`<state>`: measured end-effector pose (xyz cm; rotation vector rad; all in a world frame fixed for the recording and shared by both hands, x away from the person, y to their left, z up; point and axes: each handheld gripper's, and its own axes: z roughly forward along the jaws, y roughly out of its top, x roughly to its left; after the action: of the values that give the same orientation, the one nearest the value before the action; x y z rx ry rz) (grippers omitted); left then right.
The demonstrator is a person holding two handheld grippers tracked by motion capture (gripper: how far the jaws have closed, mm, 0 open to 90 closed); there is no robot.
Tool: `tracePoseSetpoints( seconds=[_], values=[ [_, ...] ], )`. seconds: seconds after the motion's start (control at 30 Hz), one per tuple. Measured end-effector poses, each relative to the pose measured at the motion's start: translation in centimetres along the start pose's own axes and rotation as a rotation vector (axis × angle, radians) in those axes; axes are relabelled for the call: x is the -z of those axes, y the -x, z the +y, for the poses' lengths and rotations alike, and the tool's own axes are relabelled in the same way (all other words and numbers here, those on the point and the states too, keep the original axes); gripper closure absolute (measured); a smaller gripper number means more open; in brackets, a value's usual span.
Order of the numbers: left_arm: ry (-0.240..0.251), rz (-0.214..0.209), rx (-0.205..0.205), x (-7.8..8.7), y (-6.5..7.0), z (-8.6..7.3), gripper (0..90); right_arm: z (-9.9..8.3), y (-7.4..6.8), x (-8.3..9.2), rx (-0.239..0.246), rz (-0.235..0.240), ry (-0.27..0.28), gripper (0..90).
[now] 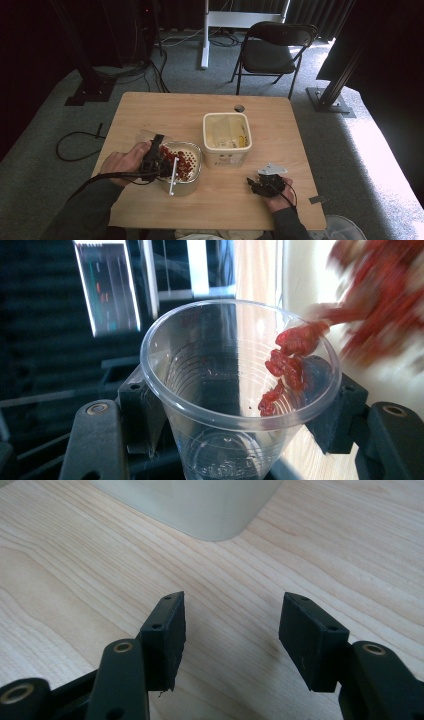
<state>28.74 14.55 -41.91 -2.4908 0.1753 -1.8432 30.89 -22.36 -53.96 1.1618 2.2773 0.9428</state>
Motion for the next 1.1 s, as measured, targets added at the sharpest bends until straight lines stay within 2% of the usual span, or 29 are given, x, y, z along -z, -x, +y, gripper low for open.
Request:
tracePoseSetpoints(
  seconds=[0.07, 0.13, 0.17, 0.23, 0.37, 0.47, 0.57, 0.6, 0.63, 0.67, 0.73, 0.77, 0.83, 0.9, 0.93, 0.97, 1.0, 1.03, 1.1],
  values=[
    [0.053, -0.008, 0.013, 0.5, 0.0, 0.3, 35.1, 0.0, 0.0, 0.0, 0.000, 0.000, -0.001, 43.4],
    [0.000, -0.015, 0.002, -0.3, 0.1, -0.1, 35.0, 0.0, 0.1, -0.1, -0.003, 0.000, -0.004, 43.4],
    [-0.011, -0.015, 0.013, -0.5, 0.2, -0.3, 35.0, 0.0, 0.1, 0.0, -0.003, 0.001, -0.002, 43.4],
    [0.010, -0.020, 0.018, -0.2, 0.1, -0.3, 35.0, 0.0, 0.0, 0.0, -0.001, 0.001, -0.001, 43.4],
    [-0.015, -0.022, 0.028, -0.6, 0.2, -0.5, 35.0, 0.0, 0.0, 0.0, -0.002, 0.001, -0.002, 43.4],
    [0.064, -0.038, 0.018, 0.2, 0.5, 0.4, 35.0, 0.0, 0.0, 0.0, 0.001, 0.000, -0.004, 43.4],
    [-0.036, -0.033, 0.041, -1.1, 0.3, -0.7, 35.0, 0.0, 0.0, 0.0, 0.000, 0.000, -0.002, 43.4],
    [-0.027, -0.025, 0.038, -0.7, 0.2, -0.7, 35.0, 0.0, 0.0, 0.0, 0.001, 0.000, -0.002, 43.4],
    [0.023, -0.033, 0.040, 0.1, 0.3, -0.2, 35.0, -0.1, 0.0, 0.1, 0.001, 0.000, -0.002, 43.4],
    [0.060, -0.035, 0.025, 0.5, 0.3, 0.1, 35.3, -0.1, 0.0, 0.0, -0.001, 0.001, -0.003, 43.4],
    [0.004, -0.024, 0.047, -0.3, 0.0, -0.2, 35.3, 0.0, 0.0, -0.2, -0.001, 0.003, -0.009, 43.4],
    [-0.006, -0.021, 0.051, -0.4, -0.1, -0.3, 35.2, 0.1, -0.1, -0.2, 0.003, 0.001, -0.010, 43.3],
    [0.031, -0.019, 0.052, 0.0, -0.1, -0.2, 35.3, 0.1, -0.3, -0.1, 0.011, 0.001, -0.006, 43.4],
    [0.015, -0.013, 0.039, 0.1, 0.1, 0.0, 35.2, 0.0, -0.2, -0.2, 0.008, 0.002, -0.010, 43.4],
    [0.043, -0.015, 0.050, 0.4, 0.2, 0.0, 35.2, 0.0, -0.2, -0.2, 0.004, 0.001, -0.012, 43.4],
    [0.041, -0.019, 0.056, 0.2, 0.2, -0.1, 35.3, 0.0, -0.1, -0.2, 0.002, 0.001, -0.009, 43.3],
    [-0.005, -0.019, 0.041, -0.3, 0.4, -0.3, 35.3, 0.0, -0.1, -0.1, 0.003, 0.002, -0.006, 43.3],
    [-0.005, -0.020, 0.037, -0.3, 0.4, -0.4, 35.2, 0.0, -0.1, -0.1, 0.002, 0.001, -0.010, 43.3],
    [0.038, -0.042, 0.078, 0.1, 0.4, -0.3, 35.2, 0.0, -0.2, -0.1, 0.005, 0.002, -0.008, 43.3]
  ],
)
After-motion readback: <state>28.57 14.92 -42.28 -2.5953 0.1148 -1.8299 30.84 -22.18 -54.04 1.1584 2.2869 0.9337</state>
